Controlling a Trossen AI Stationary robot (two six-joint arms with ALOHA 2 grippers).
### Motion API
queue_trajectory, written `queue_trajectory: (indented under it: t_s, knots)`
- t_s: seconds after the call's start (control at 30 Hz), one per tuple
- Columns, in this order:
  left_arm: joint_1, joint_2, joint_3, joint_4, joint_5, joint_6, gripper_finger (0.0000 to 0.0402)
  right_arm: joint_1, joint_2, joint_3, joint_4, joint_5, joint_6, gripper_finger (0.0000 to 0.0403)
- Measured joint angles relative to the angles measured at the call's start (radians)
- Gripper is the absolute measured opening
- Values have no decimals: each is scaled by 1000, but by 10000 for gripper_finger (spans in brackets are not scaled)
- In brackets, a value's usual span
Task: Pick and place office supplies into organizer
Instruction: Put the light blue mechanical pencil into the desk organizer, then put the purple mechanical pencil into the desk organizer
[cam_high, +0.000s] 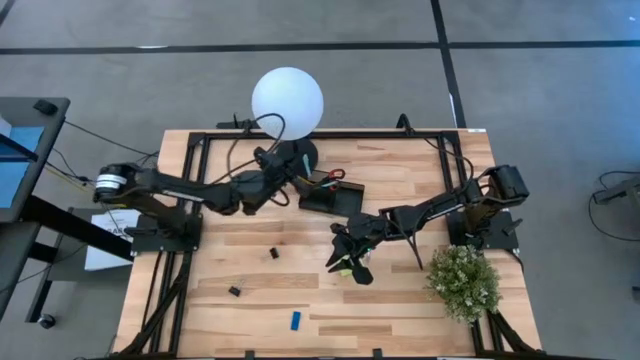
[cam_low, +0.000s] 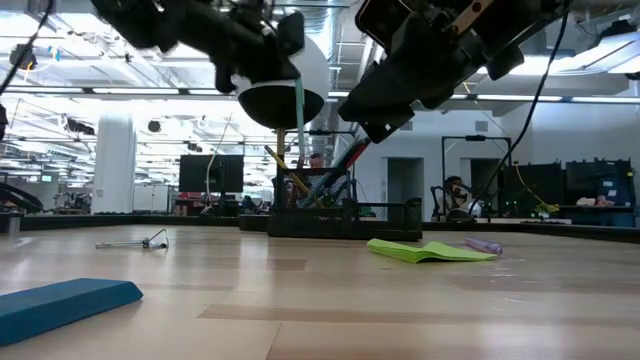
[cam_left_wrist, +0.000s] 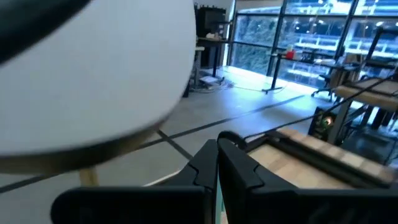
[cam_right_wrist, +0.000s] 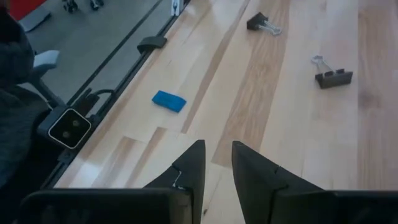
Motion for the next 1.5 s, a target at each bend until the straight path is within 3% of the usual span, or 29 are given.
queue_trajectory:
  t_s: [0.3, 0.53, 0.77, 0.9, 1.2, 1.5]
  knots:
    - [18, 182, 0, 138, 19, -9, 0, 0, 0, 0, -2, 0, 1, 72]
    - [18, 190, 0, 29, -53, -60, 0, 0, 0, 0, -45, 0, 18, 72]
    - [18, 190, 0, 9, -55, -10, 2, 10, 0, 0, -60, 12, 61, 72]
    - [20, 190, 0, 6, -39, -9, 28, 24, 0, 0, -61, 12, 69, 72]
    - [20, 190, 0, 46, -38, -27, 132, 32, -30, 0, -96, 16, 132, 72]
    - [-30, 136, 101, 138, -43, 191, 169, 33, -291, -64, -295, 165, 115, 72]
